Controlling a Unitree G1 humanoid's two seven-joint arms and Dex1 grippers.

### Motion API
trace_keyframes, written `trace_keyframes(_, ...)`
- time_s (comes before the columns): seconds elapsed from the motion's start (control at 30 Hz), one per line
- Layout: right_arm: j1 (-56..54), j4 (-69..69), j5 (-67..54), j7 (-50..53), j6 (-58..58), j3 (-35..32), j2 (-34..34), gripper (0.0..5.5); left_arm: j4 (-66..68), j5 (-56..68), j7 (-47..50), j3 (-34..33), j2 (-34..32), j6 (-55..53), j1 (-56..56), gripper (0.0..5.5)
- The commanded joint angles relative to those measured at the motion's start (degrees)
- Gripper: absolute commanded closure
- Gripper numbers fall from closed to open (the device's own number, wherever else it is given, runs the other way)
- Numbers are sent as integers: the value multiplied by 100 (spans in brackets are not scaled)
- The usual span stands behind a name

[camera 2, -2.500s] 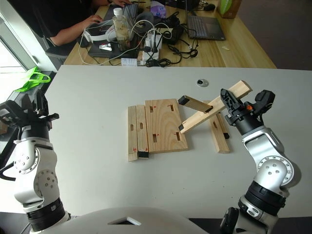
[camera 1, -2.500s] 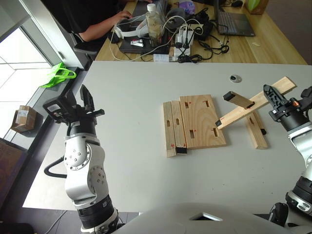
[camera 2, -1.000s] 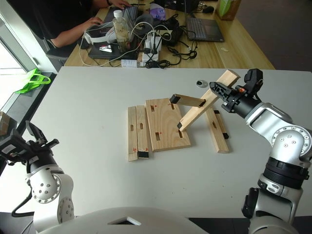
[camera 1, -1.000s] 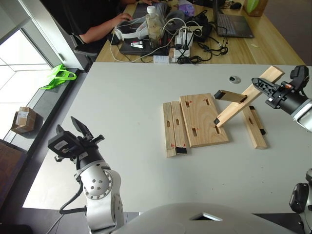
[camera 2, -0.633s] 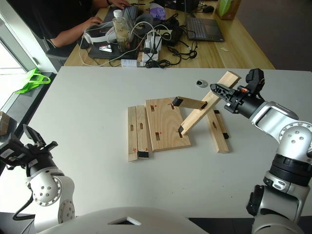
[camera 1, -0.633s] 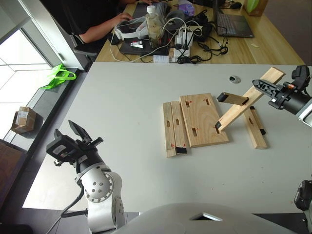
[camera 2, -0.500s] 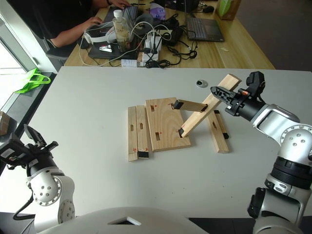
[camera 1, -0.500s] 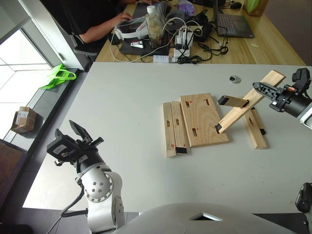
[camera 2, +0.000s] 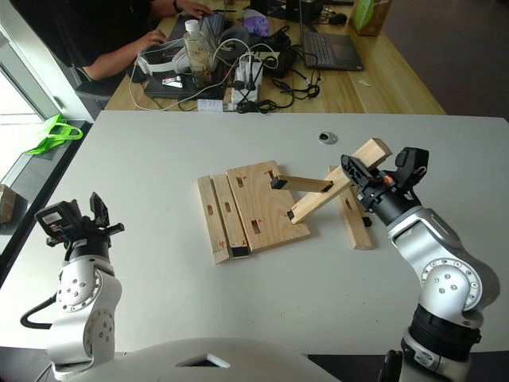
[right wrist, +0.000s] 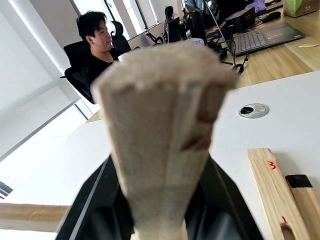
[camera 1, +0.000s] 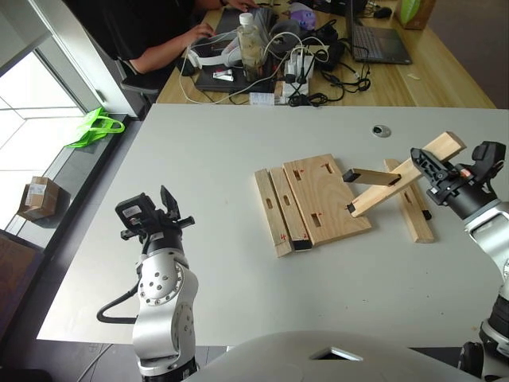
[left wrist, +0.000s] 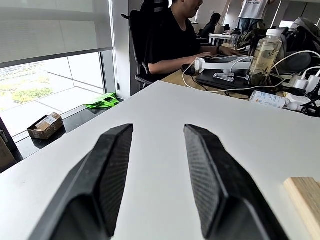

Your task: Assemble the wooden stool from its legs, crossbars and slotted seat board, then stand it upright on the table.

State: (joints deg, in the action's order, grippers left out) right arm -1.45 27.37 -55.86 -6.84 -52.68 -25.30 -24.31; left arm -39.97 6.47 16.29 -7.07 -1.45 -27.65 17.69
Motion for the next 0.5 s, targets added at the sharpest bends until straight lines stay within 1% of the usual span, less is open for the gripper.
trace_keyframes(0.03,560,163,490,203,-119,476,-8,443,-102,-90,-159,-37,-79,-263,-186,363)
trace_keyframes(0.13,1083,688,1565,-336,930,1224,-367,443,-116,-136,-255,-97,-156,-375,-339,363)
trace_keyframes(0.2,1330,780,2038,-437,1414,1470,-373,443,-107,-154,-339,-139,-220,-432,-465,363)
trace_keyframes(0.37,1508,636,2413,-251,1870,1685,-72,443,-2,-165,-525,-224,-321,-537,-709,363)
trace_keyframes(0.5,1209,392,2458,216,1848,1698,310,443,99,-185,-639,-261,-360,-587,-866,363)
